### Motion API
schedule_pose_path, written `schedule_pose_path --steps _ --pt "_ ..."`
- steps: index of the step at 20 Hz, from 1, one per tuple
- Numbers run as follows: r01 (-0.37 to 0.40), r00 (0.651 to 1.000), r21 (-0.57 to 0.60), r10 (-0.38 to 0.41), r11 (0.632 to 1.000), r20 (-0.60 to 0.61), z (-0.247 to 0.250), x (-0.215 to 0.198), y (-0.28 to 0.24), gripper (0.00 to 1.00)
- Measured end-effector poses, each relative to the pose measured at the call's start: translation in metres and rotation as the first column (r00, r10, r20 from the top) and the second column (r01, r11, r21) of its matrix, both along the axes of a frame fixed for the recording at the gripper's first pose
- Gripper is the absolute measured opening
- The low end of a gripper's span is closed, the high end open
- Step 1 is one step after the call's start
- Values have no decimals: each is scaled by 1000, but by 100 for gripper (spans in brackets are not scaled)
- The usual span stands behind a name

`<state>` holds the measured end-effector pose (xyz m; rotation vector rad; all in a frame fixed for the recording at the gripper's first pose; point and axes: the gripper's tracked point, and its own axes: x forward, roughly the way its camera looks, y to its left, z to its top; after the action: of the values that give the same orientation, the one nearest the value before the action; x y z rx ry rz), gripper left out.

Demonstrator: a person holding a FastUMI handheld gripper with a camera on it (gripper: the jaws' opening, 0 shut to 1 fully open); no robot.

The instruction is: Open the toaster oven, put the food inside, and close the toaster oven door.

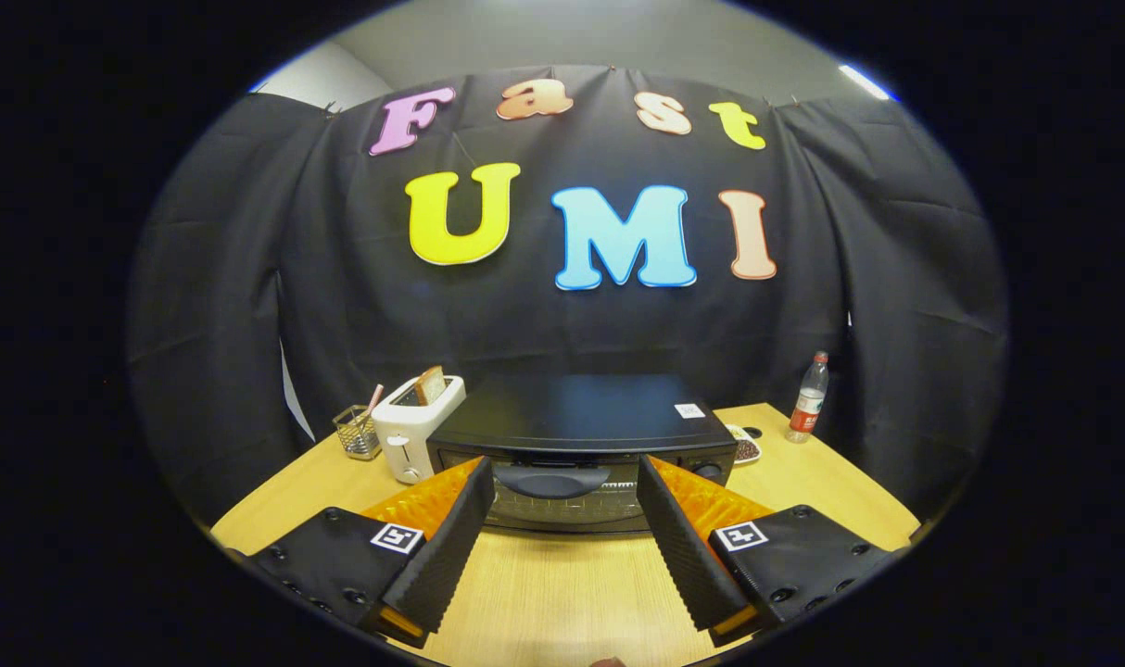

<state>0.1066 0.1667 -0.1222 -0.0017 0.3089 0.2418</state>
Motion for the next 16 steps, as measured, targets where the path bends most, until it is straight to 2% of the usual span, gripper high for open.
schedule_pose_path --steps 7,8,16 --pt "39 996 -26 -37 999 85 36 -50 -49 98" --pt "46 995 -29 -43 999 91 64 -23 -45 98" --pt "90 989 -28 -86 996 122 72 -55 -78 98"
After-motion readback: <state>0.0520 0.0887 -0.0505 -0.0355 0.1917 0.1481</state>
